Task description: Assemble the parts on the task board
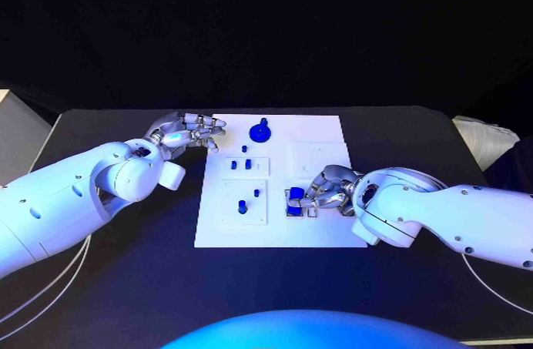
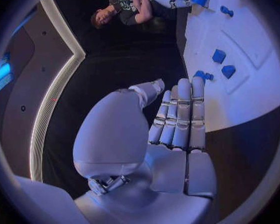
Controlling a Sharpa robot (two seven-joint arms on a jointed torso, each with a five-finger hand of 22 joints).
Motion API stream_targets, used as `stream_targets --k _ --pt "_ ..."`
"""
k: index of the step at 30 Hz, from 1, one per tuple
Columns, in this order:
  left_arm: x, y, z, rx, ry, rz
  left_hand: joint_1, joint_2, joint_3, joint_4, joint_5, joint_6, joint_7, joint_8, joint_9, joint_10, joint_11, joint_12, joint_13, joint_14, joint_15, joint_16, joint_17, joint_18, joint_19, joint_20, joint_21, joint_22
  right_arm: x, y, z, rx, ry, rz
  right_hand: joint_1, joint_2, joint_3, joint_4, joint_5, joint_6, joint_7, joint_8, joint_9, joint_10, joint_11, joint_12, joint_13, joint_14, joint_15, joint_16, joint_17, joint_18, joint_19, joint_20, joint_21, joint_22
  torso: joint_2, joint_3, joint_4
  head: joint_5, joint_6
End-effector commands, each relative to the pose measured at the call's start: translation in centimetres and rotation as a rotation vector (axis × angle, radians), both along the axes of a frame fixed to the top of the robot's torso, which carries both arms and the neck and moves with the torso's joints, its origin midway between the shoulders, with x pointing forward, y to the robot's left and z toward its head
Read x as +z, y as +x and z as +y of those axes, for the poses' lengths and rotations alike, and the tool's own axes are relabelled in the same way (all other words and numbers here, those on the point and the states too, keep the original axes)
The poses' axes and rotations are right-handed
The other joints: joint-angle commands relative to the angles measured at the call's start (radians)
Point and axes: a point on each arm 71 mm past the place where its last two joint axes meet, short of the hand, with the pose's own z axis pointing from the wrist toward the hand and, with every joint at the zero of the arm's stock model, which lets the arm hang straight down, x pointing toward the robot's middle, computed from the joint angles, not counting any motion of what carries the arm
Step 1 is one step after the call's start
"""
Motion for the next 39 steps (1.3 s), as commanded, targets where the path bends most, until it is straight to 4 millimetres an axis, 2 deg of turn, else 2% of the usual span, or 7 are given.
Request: stream_targets --k 1,19,30,39 --pt "0.0 0.0 -0.2 -0.019 -0.009 -0.002 0.000 0.008 0.002 0.005 0.003 -0.004 -0.002 -0.004 -0.001 -0.006 -0.001 0.004 -0.001 0.004 -0.001 -0.005 0.001 0.015 0.006 0.000 -0.007 -0.001 0.0 0.0 0.0 0.009 -0.010 -0.011 -0.006 -0.001 -0.006 0.000 -0.004 -0.004 0.004 0.000 0.001 0.067 0.001 -0.006 0.224 0.102 0.000 0.006 0.263 -0.010 0.065 -0.001 0.003 0.128 0.000 -0.0001 -0.0001 0.000 -0.001" --pt "0.0 0.0 -0.2 -0.020 -0.008 0.000 0.000 0.008 0.002 0.005 0.003 -0.004 -0.002 -0.004 -0.001 -0.006 -0.001 0.004 -0.001 0.004 -0.001 -0.005 0.001 0.015 0.006 0.000 -0.007 -0.001 0.4 -0.3 0.1 0.014 0.015 -0.046 -0.005 0.002 -0.014 0.000 -0.003 -0.003 0.003 0.001 0.002 0.070 0.001 -0.001 0.227 0.102 0.000 0.006 0.263 -0.011 0.066 -0.001 0.010 0.132 0.000 0.0002 0.0013 0.003 -0.003" --pt "0.0 0.0 -0.2 -0.019 -0.008 0.001 0.001 0.008 0.003 0.008 0.003 -0.004 -0.002 -0.005 -0.002 -0.008 -0.001 0.007 -0.002 0.004 -0.001 -0.006 0.002 0.015 0.007 0.000 -0.010 -0.004 1.1 -0.6 0.3 0.063 0.064 -0.109 -0.008 0.001 -0.022 0.001 -0.003 -0.003 0.003 0.002 0.003 0.072 0.001 0.002 0.229 0.102 0.000 0.006 0.263 -0.013 0.068 -0.002 0.020 0.137 0.000 -0.0006 -0.0002 0.005 -0.005" --pt "-0.1 0.0 -0.2 -0.019 -0.008 0.001 0.001 0.008 0.003 0.008 0.003 -0.004 -0.002 -0.005 -0.002 -0.008 -0.001 0.007 -0.002 0.004 -0.001 -0.006 0.002 0.015 0.007 0.000 -0.010 -0.004 1.5 -0.5 0.3 0.086 0.069 -0.158 0.004 0.017 -0.027 -0.001 0.013 -0.010 0.005 -0.001 0.003 0.074 0.002 0.005 0.231 0.102 0.001 0.006 0.263 -0.015 0.069 -0.001 0.026 0.141 0.000 -0.0002 -0.0003 0.006 -0.005"
